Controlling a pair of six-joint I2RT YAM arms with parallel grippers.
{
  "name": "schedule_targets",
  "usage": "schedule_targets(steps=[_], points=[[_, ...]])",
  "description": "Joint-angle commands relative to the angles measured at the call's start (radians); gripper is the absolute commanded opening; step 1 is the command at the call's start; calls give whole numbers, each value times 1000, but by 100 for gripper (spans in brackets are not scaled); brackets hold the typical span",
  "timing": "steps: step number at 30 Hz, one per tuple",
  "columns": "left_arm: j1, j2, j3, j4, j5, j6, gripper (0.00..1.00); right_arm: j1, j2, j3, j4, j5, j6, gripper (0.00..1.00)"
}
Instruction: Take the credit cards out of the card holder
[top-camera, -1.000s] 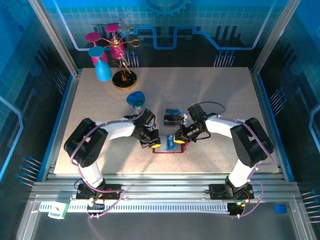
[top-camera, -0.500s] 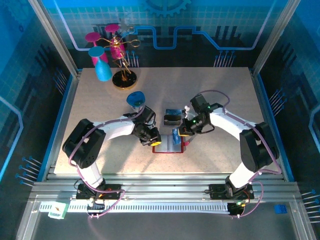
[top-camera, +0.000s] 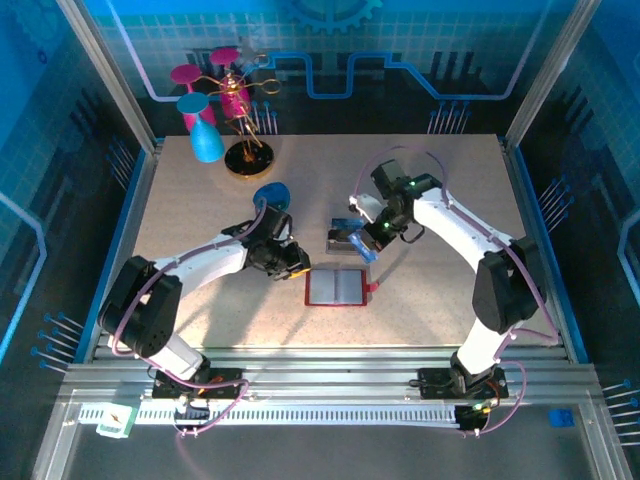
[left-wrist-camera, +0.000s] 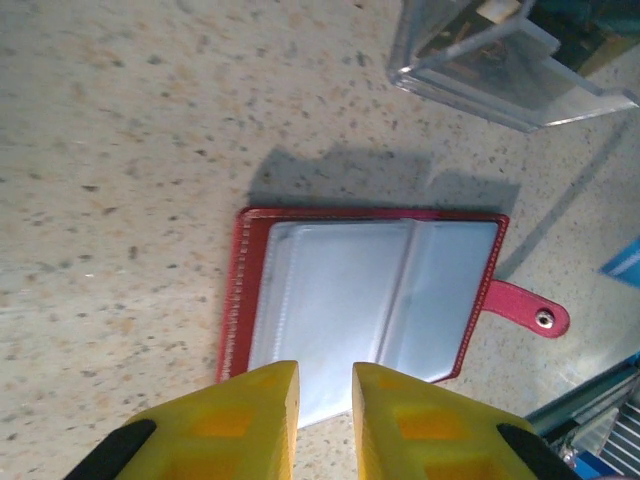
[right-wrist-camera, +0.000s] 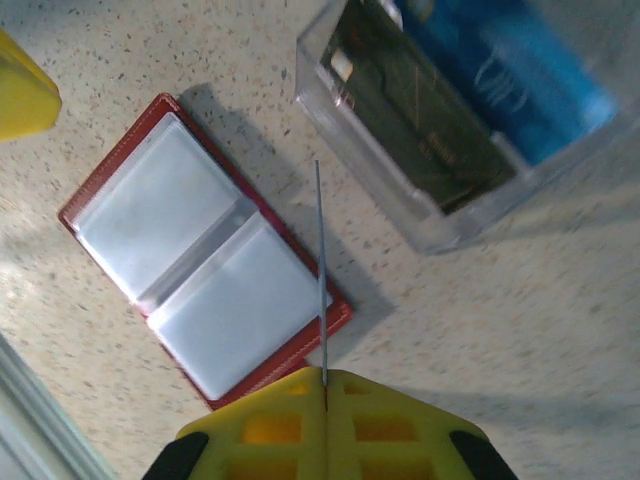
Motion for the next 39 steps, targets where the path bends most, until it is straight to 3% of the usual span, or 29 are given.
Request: schedule_targets(steps=[1, 10, 24, 29, 39], points=[[24, -44, -31, 5, -21, -8, 22, 11, 44, 108, -77, 79, -219, 0], [76, -84, -60, -1, -13, -6, 22, 45, 216, 404, -222, 173, -477, 0], [110, -41, -34, 2, 12, -11, 22, 55, 553, 851, -461, 202, -604, 0], [118, -22, -19, 3, 21, -11, 22, 64, 643, 941, -511, 193, -613, 0], [120, -11, -17, 3, 31, -12, 22, 78, 690, 947, -516, 202, -619, 3]])
